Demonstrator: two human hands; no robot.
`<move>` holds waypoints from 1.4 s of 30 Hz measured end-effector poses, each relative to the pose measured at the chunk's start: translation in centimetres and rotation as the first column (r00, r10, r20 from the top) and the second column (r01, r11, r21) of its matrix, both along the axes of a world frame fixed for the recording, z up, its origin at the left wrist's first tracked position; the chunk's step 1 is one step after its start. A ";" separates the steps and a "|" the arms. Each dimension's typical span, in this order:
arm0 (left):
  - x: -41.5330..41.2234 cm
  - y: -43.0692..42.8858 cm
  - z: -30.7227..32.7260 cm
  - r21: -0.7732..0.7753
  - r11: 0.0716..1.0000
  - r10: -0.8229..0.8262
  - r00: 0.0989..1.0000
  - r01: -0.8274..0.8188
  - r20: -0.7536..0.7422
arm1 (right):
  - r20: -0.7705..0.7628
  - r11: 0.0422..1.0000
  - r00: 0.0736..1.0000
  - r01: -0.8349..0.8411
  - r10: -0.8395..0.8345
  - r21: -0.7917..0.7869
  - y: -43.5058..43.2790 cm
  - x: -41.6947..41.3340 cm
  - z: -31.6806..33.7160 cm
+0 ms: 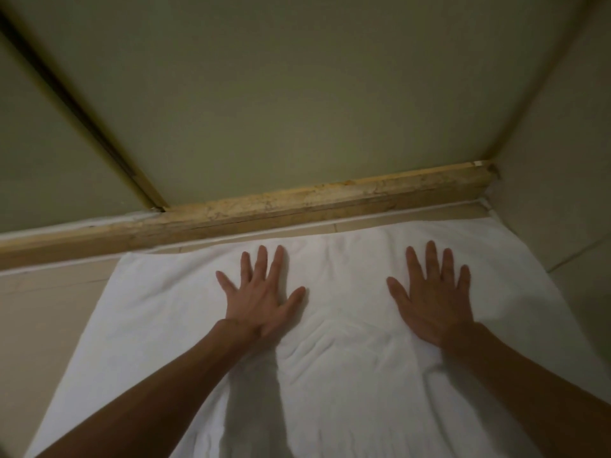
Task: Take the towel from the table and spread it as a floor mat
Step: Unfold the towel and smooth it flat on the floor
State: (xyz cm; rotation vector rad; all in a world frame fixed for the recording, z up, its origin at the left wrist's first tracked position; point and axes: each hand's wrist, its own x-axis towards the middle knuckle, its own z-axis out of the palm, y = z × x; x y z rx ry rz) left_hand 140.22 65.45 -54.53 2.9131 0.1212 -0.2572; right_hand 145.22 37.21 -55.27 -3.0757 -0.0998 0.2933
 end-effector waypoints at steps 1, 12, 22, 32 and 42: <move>0.1 0.2 -0.2 -0.001 1.000 -0.003 1.000 0.003 0.005 | 0.007 1.000 1.000 0.001 -0.001 -0.001 -0.1 0.2 -0.1; 0.8 1.3 -0.4 0.094 0.995 -0.026 0.999 0.024 0.019 | -0.032 0.999 0.999 -0.041 0.041 0.014 -0.8 1.6 0.1; 4.5 -12.5 0.6 0.026 0.899 -0.437 0.897 0.437 0.064 | 0.171 0.978 0.973 0.125 -0.154 0.167 -5.7 4.5 3.2; 11.3 -21.2 -0.9 0.082 0.871 -0.490 0.870 0.485 0.059 | -0.080 0.994 0.991 0.105 -0.105 -0.004 -8.4 7.2 0.5; 12.5 -20.8 -1.5 0.126 0.867 -0.494 0.864 0.482 0.096 | -0.062 0.999 0.997 0.053 -0.052 0.008 -9.2 9.4 0.2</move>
